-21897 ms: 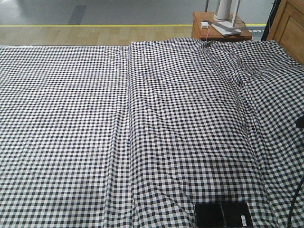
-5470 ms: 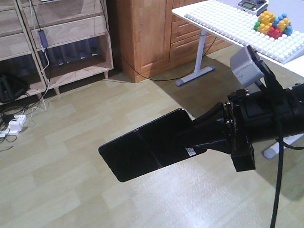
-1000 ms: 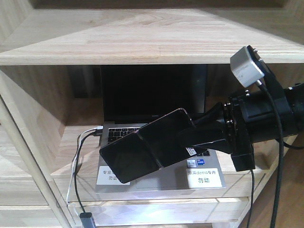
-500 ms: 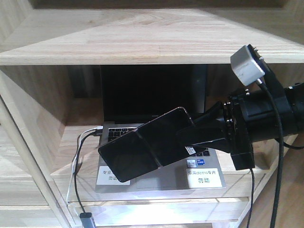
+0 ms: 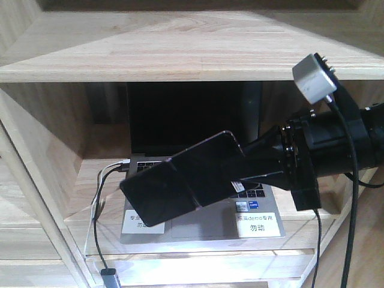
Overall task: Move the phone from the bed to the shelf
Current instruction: 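Raise the right gripper with the phone above the upper shelf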
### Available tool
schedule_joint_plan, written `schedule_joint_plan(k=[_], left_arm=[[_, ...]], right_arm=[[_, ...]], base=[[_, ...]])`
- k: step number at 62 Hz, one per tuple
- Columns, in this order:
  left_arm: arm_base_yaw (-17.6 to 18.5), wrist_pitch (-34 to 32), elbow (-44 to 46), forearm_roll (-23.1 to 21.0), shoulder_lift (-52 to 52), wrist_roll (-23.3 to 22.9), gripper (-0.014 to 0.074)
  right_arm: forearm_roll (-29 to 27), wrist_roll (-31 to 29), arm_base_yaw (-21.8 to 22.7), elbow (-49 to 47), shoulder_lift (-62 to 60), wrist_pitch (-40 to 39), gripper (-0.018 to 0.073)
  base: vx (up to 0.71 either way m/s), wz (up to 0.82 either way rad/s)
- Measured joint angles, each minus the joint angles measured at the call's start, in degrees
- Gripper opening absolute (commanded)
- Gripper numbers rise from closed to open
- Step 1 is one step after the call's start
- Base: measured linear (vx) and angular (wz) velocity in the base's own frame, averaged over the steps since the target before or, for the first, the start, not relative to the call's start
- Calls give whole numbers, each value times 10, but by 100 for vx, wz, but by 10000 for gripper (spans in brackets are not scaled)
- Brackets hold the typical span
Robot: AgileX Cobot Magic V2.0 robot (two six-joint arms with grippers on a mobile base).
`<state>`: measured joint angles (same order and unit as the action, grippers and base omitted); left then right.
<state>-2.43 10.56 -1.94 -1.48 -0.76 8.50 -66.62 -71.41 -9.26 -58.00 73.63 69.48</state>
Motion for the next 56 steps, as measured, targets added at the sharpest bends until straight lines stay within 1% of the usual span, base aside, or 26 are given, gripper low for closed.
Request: schedule_joint_plan(k=[9,19,42,56], left_arm=[[0,0,0,0,0,0,1],[0,0,0,0,0,0,1],[0,0,0,0,0,0,1],[0,0,0,0,0,0,1]], right_arm=[[-22,0,0,-1,0,0,-2],[-28,10,0,-31,0,0,-2],[-34,74,0,-206,0,9,-2],[-43,83,0,-302,10,-31,-2]], base=[[0,0],[0,0],[0,0],[0,0]])
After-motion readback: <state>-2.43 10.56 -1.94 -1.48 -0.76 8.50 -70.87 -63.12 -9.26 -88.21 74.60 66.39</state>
